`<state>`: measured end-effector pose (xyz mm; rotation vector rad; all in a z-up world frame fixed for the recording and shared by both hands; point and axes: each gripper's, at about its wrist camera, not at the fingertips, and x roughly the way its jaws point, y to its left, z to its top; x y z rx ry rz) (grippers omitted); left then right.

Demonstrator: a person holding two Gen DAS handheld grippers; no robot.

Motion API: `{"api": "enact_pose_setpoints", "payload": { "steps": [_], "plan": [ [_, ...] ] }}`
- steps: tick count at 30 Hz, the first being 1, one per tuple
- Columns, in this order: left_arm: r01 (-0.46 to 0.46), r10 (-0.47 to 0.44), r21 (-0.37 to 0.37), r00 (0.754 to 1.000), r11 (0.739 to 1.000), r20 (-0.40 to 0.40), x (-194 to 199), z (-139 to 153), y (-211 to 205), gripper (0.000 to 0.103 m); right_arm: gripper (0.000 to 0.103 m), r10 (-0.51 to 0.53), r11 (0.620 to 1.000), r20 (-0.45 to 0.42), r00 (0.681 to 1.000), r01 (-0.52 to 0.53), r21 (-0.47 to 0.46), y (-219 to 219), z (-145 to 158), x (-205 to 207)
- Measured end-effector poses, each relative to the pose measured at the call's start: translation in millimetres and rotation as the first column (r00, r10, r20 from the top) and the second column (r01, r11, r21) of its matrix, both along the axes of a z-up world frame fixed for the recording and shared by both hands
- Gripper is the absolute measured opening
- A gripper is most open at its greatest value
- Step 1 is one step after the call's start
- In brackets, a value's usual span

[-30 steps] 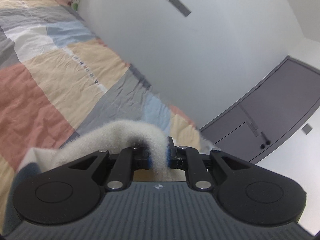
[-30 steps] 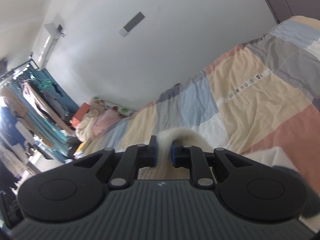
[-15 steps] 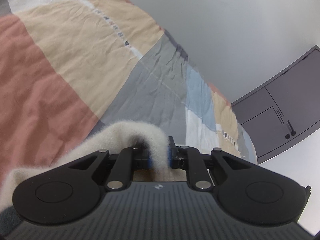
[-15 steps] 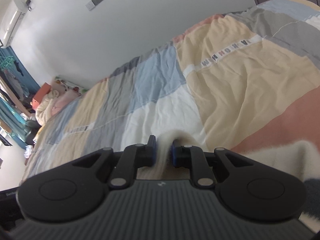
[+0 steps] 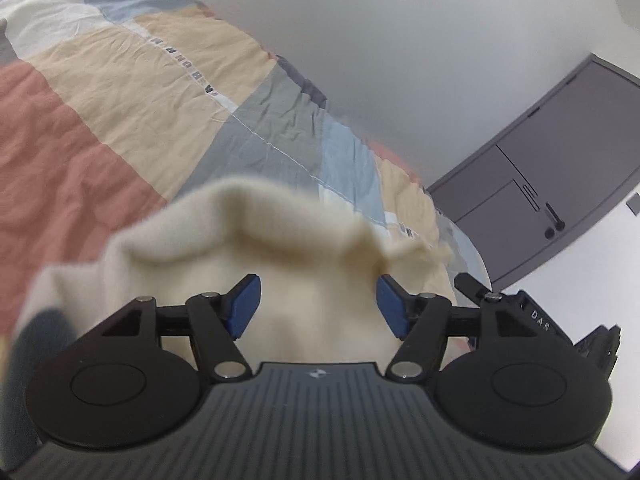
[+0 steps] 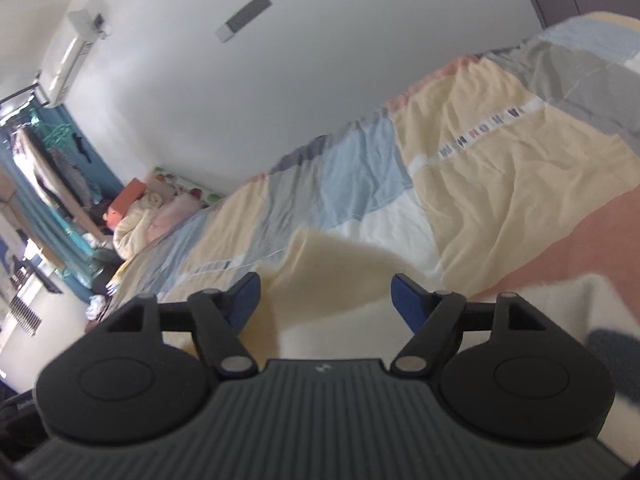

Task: Fold towel
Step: 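Lay the folded half down and open both grippers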

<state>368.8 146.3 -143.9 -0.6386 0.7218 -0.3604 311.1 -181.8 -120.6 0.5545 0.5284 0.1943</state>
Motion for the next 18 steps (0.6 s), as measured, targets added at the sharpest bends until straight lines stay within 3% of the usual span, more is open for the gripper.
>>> {"api": "enact_pose_setpoints", "payload": {
  "steps": [4, 8, 13, 16, 18],
  "plan": [
    [0.005, -0.003, 0.120, 1.000, 0.993, -0.018, -33.6, 4.0, -13.4, 0.071, 0.075, 0.050, 0.999, -0.015, 0.999, -0.051, -0.006, 13.7, 10.5, -29.7],
    [-0.035, 0.044, 0.277, 0.999, 0.960, -0.025, -48.3, 4.2, -29.5, 0.071, 0.075, 0.141, 0.990, 0.002, 0.990, -0.141, -0.024, 35.7, 15.3, -53.6],
    [-0.099, 0.126, 0.280, 0.989, 0.955, -0.080, -33.4, -16.7, -22.9, 0.071, 0.074, 0.216, 0.975, -0.081, 0.973, -0.219, -0.039, 60.4, -6.5, -45.6],
    [-0.139, 0.166, 0.259, 0.982, 0.956, -0.086, -26.1, -25.8, -14.3, 0.071, 0.057, 0.169, 0.980, -0.153, 0.974, -0.182, -0.077, 62.0, -24.5, -29.3],
    [-0.156, 0.182, 0.236, 0.979, 0.959, -0.089, -23.4, -27.3, -11.1, 0.071, 0.024, 0.075, 0.987, -0.190, 0.979, -0.100, -0.127, 54.0, -34.5, -20.8]
  ]
}}
